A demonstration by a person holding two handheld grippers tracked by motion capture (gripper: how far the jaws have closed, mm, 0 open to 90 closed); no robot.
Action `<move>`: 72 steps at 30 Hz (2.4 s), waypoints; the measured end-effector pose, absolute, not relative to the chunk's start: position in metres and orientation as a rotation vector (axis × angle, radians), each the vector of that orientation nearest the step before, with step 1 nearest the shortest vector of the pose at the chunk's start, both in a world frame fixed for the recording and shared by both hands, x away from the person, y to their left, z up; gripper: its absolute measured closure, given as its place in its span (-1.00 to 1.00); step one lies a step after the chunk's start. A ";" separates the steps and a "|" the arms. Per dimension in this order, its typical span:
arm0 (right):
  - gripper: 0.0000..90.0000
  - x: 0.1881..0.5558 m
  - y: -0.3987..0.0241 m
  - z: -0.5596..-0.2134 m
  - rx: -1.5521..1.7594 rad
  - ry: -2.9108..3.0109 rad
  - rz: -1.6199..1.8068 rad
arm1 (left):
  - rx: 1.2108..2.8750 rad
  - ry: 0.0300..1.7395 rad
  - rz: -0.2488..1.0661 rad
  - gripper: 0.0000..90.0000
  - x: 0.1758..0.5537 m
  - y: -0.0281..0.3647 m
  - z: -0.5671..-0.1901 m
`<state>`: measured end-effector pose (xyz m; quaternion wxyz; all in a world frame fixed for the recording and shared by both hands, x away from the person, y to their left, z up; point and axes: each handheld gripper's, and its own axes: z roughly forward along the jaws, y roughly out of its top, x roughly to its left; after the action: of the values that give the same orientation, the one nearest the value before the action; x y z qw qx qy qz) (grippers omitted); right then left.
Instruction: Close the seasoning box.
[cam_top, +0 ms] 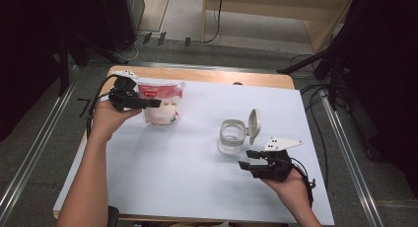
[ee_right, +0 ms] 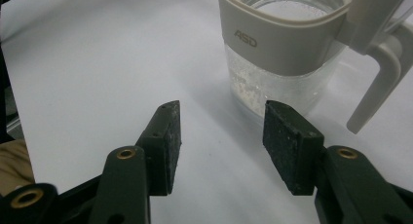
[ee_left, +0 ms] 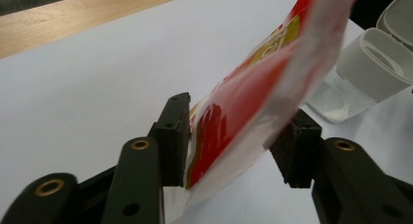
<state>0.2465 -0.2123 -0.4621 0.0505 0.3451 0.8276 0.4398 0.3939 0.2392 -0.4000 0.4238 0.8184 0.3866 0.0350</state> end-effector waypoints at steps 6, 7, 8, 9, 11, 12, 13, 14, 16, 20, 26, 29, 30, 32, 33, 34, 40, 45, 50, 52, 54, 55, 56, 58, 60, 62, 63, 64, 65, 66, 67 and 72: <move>0.09 0.247 -0.210 -0.463 1.025 2.514 1.347 | 2.075 0.985 0.086 0.63 0.393 0.237 -0.401; 0.09 0.246 -0.210 -0.462 1.029 2.512 1.352 | 2.080 0.981 0.078 0.71 0.393 0.237 -0.402; 0.08 0.246 -0.209 -0.461 1.023 2.502 1.363 | 2.078 0.982 0.080 0.79 0.392 0.236 -0.402; 0.08 0.246 -0.209 -0.461 1.022 2.501 1.368 | 2.075 0.986 0.072 0.81 0.392 0.236 -0.402; 0.07 0.245 -0.207 -0.459 1.025 2.497 1.371 | 2.071 1.020 0.038 0.92 0.393 0.239 -0.402; 0.07 0.244 -0.206 -0.458 1.017 2.496 1.367 | 2.059 1.038 0.036 0.97 0.393 0.239 -0.402; 0.07 0.244 -0.205 -0.457 1.007 2.493 1.361 | 2.050 1.052 0.041 1.00 0.393 0.239 -0.401; 0.07 0.243 -0.204 -0.456 1.007 2.492 1.358 | 2.036 1.067 0.044 1.00 0.393 0.239 -0.400; 0.07 0.243 -0.203 -0.455 0.995 2.488 1.361 | 2.025 1.087 0.035 1.00 0.393 0.239 -0.396; 0.08 0.242 -0.201 -0.451 0.993 2.475 1.376 | 2.023 1.066 0.012 1.00 0.388 0.237 -0.385; 0.08 0.240 -0.195 -0.451 0.971 2.482 1.370 | 2.033 1.014 0.032 1.00 0.377 0.229 -0.364; 0.10 0.238 -0.191 -0.450 0.957 2.483 1.381 | 2.032 0.987 0.021 1.00 0.372 0.223 -0.354; 0.10 0.238 -0.190 -0.450 0.957 2.481 1.382 | 2.032 0.976 0.019 1.00 0.370 0.222 -0.351; 0.09 0.239 -0.188 -0.449 0.951 2.482 1.388 | 2.018 0.978 -0.005 1.00 0.367 0.219 -0.344; 0.09 0.239 -0.187 -0.448 0.953 2.477 1.378 | 2.013 0.976 -0.003 1.00 0.365 0.217 -0.341; 0.09 0.239 -0.186 -0.448 0.939 2.476 1.373 | 2.016 0.964 -0.012 1.00 0.364 0.216 -0.339; 0.10 0.240 -0.181 -0.444 0.939 2.466 1.401 | 2.042 0.913 0.003 1.00 0.354 0.202 -0.327; 0.14 0.240 -0.173 -0.444 0.956 2.464 1.422 | 2.046 0.888 -0.012 1.00 0.350 0.197 -0.323; 0.17 0.243 -0.164 -0.446 0.960 2.472 1.430 | 2.034 0.855 -0.059 1.00 0.346 0.191 -0.320; 0.17 0.245 -0.157 -0.447 0.958 2.485 1.430 | 2.036 0.845 -0.075 1.00 0.345 0.188 -0.318; 0.17 0.245 -0.152 -0.448 0.954 2.495 1.424 | 2.038 0.827 -0.065 1.00 0.342 0.186 -0.316; 0.17 0.245 -0.148 -0.448 0.946 2.499 1.420 | 2.039 0.826 -0.062 1.00 0.340 0.184 -0.315; 0.17 0.245 -0.146 -0.448 0.942 2.506 1.413 | 2.043 0.817 -0.064 1.00 0.339 0.183 -0.315; 0.17 0.246 -0.138 -0.448 0.939 2.510 1.412 | 2.048 0.809 -0.058 1.00 0.338 0.181 -0.314; 0.17 0.247 -0.133 -0.448 0.940 2.516 1.410 | 2.054 0.797 -0.063 1.00 0.336 0.178 -0.313; 0.17 0.248 -0.121 -0.450 0.905 2.528 1.400 | 2.049 0.797 -0.072 1.00 0.335 0.176 -0.313; 0.17 0.248 -0.121 -0.450 0.905 2.528 1.400 | 2.054 0.789 -0.071 1.00 0.334 0.175 -0.312; 0.17 0.248 -0.116 -0.450 0.889 2.533 1.392 | 2.055 0.785 -0.070 1.00 0.333 0.174 -0.312; 0.17 0.248 -0.112 -0.450 0.879 2.537 1.394 | 2.058 0.783 -0.081 1.00 0.333 0.174 -0.312; 0.16 0.249 -0.108 -0.451 0.878 2.539 1.400 | 2.054 0.778 -0.093 1.00 0.332 0.173 -0.312; 0.16 0.250 -0.103 -0.452 0.880 2.546 1.397 | 2.054 0.779 -0.101 1.00 0.331 0.172 -0.312; 0.21 0.256 -0.088 -0.458 0.834 2.560 1.384 | 2.069 0.764 -0.096 1.00 0.327 0.168 -0.311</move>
<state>0.2558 -0.0881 -0.4577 0.0570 0.2749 0.8443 0.4565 0.3270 0.1681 -0.3109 0.4502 0.8368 0.3090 -0.0388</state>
